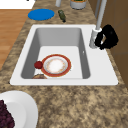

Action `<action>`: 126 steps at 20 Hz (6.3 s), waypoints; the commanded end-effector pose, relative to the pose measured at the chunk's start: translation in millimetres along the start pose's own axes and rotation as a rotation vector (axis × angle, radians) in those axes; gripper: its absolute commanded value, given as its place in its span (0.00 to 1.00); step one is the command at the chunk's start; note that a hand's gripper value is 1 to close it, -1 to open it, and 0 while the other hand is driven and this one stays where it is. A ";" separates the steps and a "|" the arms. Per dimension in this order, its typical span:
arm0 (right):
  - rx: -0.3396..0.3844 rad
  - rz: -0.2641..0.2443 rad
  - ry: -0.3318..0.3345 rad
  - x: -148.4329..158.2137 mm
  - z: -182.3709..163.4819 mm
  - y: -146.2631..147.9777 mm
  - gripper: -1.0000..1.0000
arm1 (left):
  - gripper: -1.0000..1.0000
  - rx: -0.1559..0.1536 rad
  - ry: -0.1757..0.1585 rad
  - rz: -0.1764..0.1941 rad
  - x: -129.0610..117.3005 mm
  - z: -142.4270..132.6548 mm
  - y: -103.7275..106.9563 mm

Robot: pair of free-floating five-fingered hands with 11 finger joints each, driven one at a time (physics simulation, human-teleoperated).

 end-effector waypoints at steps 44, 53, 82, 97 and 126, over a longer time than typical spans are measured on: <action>-0.013 0.482 1.042 125.5 -1.0 -16.6 1.00 | 0.50 0.000 0.000 0.000 0.0 0.0 0.0; -0.091 0.534 1.333 131.6 0.7 -15.8 1.00 | 0.50 0.000 0.000 0.000 0.0 0.0 0.0; 0.126 0.399 0.939 108.3 -9.1 -11.1 0.00 | 0.50 0.000 0.000 0.000 0.0 0.0 0.0; 0.190 0.314 0.530 98.2 -16.2 -9.1 0.00 | 0.50 0.000 0.000 0.000 0.0 0.0 0.0; 0.136 0.028 0.076 80.5 15.6 10.8 1.00 | 0.50 0.000 0.000 0.000 0.0 0.0 0.0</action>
